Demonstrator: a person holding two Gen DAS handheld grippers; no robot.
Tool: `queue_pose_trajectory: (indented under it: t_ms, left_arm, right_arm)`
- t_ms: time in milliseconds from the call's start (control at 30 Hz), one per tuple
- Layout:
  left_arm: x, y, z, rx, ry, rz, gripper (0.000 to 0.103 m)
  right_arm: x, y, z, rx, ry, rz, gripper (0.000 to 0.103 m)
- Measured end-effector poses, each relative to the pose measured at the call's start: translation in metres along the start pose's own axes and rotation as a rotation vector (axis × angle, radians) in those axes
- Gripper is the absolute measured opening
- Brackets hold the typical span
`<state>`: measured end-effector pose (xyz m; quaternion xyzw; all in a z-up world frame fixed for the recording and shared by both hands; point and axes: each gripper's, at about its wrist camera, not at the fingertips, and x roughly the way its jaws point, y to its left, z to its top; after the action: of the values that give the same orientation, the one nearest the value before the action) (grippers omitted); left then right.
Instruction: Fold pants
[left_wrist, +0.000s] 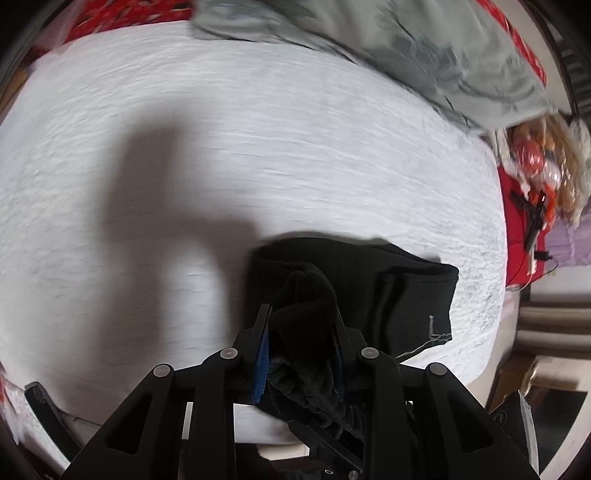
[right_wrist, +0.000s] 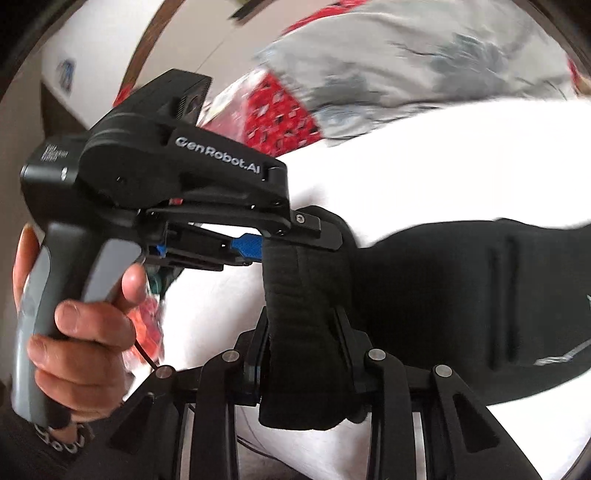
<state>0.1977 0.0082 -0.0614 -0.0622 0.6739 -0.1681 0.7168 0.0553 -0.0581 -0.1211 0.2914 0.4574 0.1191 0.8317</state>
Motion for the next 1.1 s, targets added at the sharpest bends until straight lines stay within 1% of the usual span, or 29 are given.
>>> queue_pose_trajectory:
  t_ms: [33, 133, 167, 200, 233, 267, 300, 333, 367, 400, 467, 500, 533, 600, 633, 667, 700, 767, 833, 900, 1000, 1100]
  left_arm:
    - [0.007, -0.015, 0.000, 0.016, 0.009, 0.012, 0.027]
    - [0.032, -0.056, 0.001, 0.068, 0.034, 0.068, 0.029]
    - [0.039, -0.066, 0.001, 0.082, 0.042, 0.079, 0.031]
    - [0.046, -0.077, 0.001, 0.097, 0.045, 0.092, 0.034]
    - [0.052, -0.084, 0.000, 0.104, 0.049, 0.097, 0.037]
    - [0.056, -0.092, -0.001, 0.108, 0.056, 0.089, 0.038]
    - [0.058, -0.099, -0.001, 0.116, 0.060, 0.083, 0.041]
    - [0.058, -0.103, 0.001, 0.122, 0.058, 0.086, 0.046]
    - [0.057, -0.107, 0.003, 0.127, 0.047, 0.083, 0.048]
    - [0.050, -0.108, 0.004, 0.129, 0.029, 0.074, 0.052]
    - [0.032, -0.104, 0.006, 0.115, -0.014, 0.039, 0.057]
    - [0.018, -0.098, 0.004, 0.105, -0.048, 0.011, 0.063]
    - [0.007, -0.093, -0.001, 0.099, -0.080, -0.005, 0.075]
    - [-0.015, -0.069, -0.009, 0.079, -0.173, -0.001, 0.091]
    - [-0.020, -0.057, -0.014, 0.066, -0.213, 0.007, 0.091]
    - [-0.019, -0.049, -0.019, 0.056, -0.225, 0.011, 0.091]
    - [-0.015, -0.033, -0.024, 0.028, -0.224, 0.004, 0.091]
    - [-0.001, -0.013, -0.032, -0.024, -0.198, -0.029, 0.091]
    - [0.014, 0.003, -0.037, -0.075, -0.175, -0.051, 0.091]
    - [0.031, 0.014, -0.038, -0.115, -0.149, -0.075, 0.091]
    - [0.050, 0.025, -0.039, -0.161, -0.123, -0.135, 0.091]
    - [0.061, 0.028, -0.036, -0.177, -0.114, -0.167, 0.091]
  right_arm:
    - [-0.008, -0.006, -0.005, 0.023, -0.005, 0.001, 0.031]
    - [-0.024, -0.044, -0.003, 0.106, -0.022, -0.005, 0.031]
    - [-0.029, -0.058, -0.003, 0.139, -0.025, -0.008, 0.032]
    - [-0.033, -0.071, -0.004, 0.172, -0.028, -0.012, 0.034]
    - [-0.036, -0.080, -0.006, 0.198, -0.024, -0.013, 0.034]
    - [-0.040, -0.092, -0.008, 0.230, -0.021, -0.016, 0.038]
    - [-0.043, -0.104, -0.010, 0.260, -0.020, -0.014, 0.040]
    - [-0.044, -0.112, -0.012, 0.281, -0.015, -0.011, 0.045]
    - [-0.047, -0.121, -0.013, 0.308, -0.015, -0.019, 0.049]
    - [-0.051, -0.129, -0.015, 0.333, -0.020, -0.022, 0.050]
    - [-0.056, -0.141, -0.018, 0.370, -0.014, -0.007, 0.050]
    - [-0.061, -0.148, -0.018, 0.389, -0.008, 0.004, 0.050]
    - [-0.067, -0.152, -0.018, 0.395, -0.010, 0.011, 0.050]
    - [-0.087, -0.162, -0.016, 0.407, -0.053, 0.014, 0.050]
    - [-0.093, -0.167, -0.012, 0.413, -0.076, 0.022, 0.055]
    - [-0.099, -0.171, -0.008, 0.417, -0.095, 0.032, 0.063]
    - [-0.103, -0.172, -0.005, 0.416, -0.099, 0.030, 0.066]
    - [-0.099, -0.172, 0.006, 0.400, -0.100, 0.028, 0.067]
    - [-0.089, -0.161, 0.013, 0.366, -0.070, 0.049, 0.070]
    - [-0.077, -0.147, 0.018, 0.311, -0.025, 0.043, 0.071]
    - [-0.057, -0.132, 0.024, 0.221, 0.019, -0.010, 0.072]
    - [-0.045, -0.125, 0.022, 0.181, 0.051, -0.038, 0.073]
